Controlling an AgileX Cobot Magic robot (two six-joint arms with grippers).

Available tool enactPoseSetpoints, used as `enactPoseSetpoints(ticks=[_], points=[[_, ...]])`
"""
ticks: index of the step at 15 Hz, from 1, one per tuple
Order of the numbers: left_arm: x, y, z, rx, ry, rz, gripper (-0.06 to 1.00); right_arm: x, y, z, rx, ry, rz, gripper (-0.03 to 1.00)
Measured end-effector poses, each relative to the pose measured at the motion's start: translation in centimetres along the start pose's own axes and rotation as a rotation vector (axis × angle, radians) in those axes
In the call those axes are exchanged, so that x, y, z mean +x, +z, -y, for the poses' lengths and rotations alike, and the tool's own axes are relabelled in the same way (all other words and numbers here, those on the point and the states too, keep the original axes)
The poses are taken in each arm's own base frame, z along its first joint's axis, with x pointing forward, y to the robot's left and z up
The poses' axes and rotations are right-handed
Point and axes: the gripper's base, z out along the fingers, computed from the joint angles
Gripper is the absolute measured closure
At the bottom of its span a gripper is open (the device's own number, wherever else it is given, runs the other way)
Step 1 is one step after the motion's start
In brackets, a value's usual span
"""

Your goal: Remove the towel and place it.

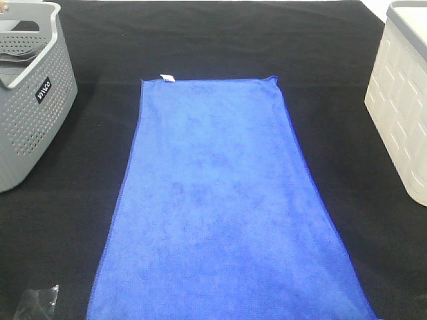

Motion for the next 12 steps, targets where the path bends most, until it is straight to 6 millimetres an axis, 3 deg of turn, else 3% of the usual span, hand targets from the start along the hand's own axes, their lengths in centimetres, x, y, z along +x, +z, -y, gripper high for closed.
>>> enactPoseSetpoints(ticks=[12], points=[[-0.12, 0.67, 0.62, 0.059, 0.002, 0.044, 0.21, 0.25, 0.47, -0.06, 0.023, 0.005, -0.004, 0.2]])
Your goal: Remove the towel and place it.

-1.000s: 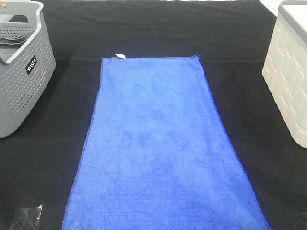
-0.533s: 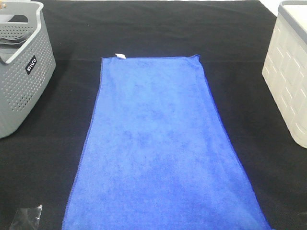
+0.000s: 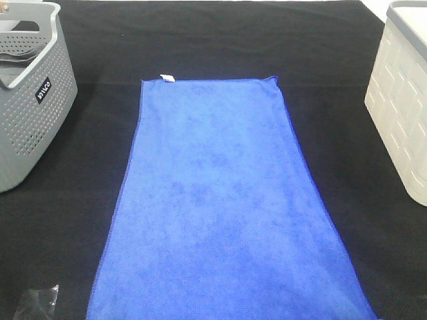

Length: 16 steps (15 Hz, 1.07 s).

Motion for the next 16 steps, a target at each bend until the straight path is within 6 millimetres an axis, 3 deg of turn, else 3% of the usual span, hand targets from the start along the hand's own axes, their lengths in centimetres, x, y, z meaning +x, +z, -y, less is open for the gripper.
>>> enactPoseSetpoints(ticks=[16], points=[[0.0, 0.0, 0.01, 0.001, 0.0, 0.0, 0.21, -0.02, -0.01, -0.01, 0.011, 0.005, 0.001, 0.2]])
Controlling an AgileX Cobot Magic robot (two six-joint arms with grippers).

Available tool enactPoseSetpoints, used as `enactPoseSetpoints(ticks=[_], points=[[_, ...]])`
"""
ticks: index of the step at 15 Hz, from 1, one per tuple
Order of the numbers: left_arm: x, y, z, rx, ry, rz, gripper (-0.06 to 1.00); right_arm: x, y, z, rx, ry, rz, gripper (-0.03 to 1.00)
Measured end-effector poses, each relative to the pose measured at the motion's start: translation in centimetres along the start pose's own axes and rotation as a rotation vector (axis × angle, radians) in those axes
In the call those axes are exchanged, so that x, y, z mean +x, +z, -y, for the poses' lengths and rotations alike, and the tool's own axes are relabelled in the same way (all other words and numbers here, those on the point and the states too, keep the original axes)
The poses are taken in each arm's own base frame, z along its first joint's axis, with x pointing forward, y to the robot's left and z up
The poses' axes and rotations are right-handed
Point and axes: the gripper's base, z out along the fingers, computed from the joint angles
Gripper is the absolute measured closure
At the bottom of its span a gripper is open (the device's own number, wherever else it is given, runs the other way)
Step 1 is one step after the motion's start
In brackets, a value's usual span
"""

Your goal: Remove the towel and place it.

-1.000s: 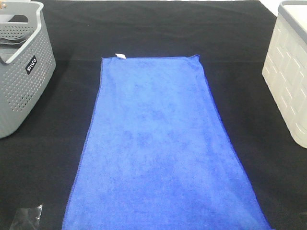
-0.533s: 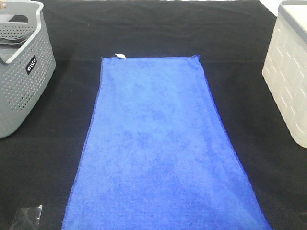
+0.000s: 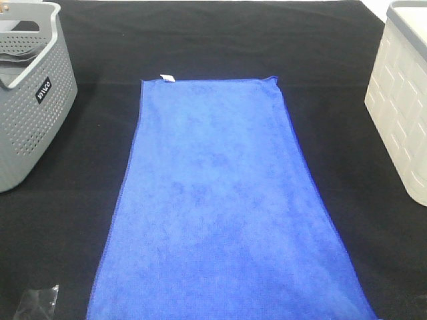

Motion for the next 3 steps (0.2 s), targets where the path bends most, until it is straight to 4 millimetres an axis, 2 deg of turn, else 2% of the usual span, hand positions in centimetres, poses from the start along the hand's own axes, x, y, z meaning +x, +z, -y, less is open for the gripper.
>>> enactPoseSetpoints(ticks=[3], points=[[0.0, 0.0, 0.0, 0.0, 0.0, 0.0, 0.21, 0.0, 0.0, 0.0, 0.0, 0.0, 0.0, 0.2]])
